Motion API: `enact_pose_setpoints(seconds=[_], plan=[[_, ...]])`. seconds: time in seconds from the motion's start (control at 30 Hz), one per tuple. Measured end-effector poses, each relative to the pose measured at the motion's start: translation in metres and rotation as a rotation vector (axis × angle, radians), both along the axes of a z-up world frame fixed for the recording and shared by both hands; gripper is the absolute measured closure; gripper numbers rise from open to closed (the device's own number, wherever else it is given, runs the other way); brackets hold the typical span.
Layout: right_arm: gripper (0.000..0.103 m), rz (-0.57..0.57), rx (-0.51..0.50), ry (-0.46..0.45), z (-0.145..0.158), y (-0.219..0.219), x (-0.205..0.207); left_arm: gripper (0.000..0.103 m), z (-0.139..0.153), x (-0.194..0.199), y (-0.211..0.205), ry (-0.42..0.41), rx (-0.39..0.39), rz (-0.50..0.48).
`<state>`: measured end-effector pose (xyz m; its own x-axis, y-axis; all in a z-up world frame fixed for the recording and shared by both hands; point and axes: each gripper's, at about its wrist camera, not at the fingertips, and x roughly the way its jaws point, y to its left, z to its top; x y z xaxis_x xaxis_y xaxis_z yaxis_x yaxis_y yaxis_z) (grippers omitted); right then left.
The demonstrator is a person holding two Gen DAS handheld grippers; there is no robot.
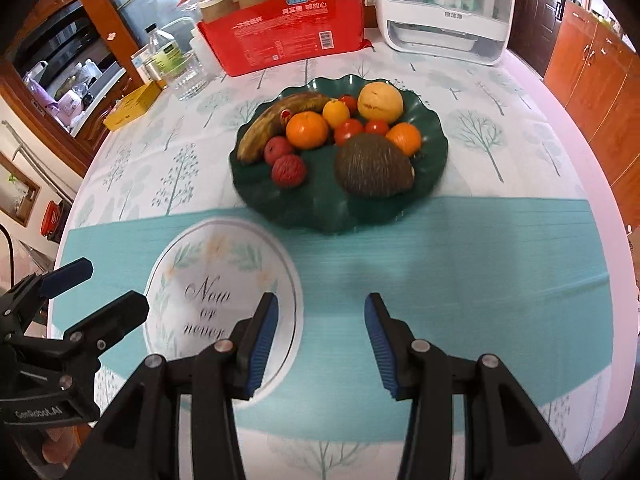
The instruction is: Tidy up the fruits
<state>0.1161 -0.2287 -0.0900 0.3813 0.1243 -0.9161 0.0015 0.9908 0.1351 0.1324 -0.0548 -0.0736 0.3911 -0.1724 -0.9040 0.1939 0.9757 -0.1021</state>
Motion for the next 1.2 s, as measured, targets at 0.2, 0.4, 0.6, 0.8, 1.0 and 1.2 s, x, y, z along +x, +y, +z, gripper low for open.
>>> enact_pose_setpoints(seconds=[0.2,0.4,0.6,0.8,1.0,1.2], plan=[[0.058,-0.004,-0.011,-0.037,0.024,0.009,-0.037,0.003,0.023,-0.04,0.01,-0.051,0.015,0.038],[0.057,-0.022,-0.004,-0.074,0.049,0.014,-0.062,0.003,0.042,-0.066,0.02,-0.077,0.022,0.09],[0.055,-0.034,-0.011,-0.108,0.067,0.018,-0.079,0.003,0.059,-0.083,0.022,-0.12,0.059,0.128],[0.054,-0.029,-0.026,-0.134,0.078,0.023,-0.093,0.003,0.066,-0.093,0.022,-0.131,0.074,0.151],[0.054,-0.017,-0.034,-0.151,0.081,0.029,-0.097,0.003,0.065,-0.103,0.015,-0.128,0.084,0.14],[0.054,-0.007,-0.023,-0.125,0.076,0.029,-0.1,0.003,0.066,-0.106,0.015,-0.128,0.082,0.148]])
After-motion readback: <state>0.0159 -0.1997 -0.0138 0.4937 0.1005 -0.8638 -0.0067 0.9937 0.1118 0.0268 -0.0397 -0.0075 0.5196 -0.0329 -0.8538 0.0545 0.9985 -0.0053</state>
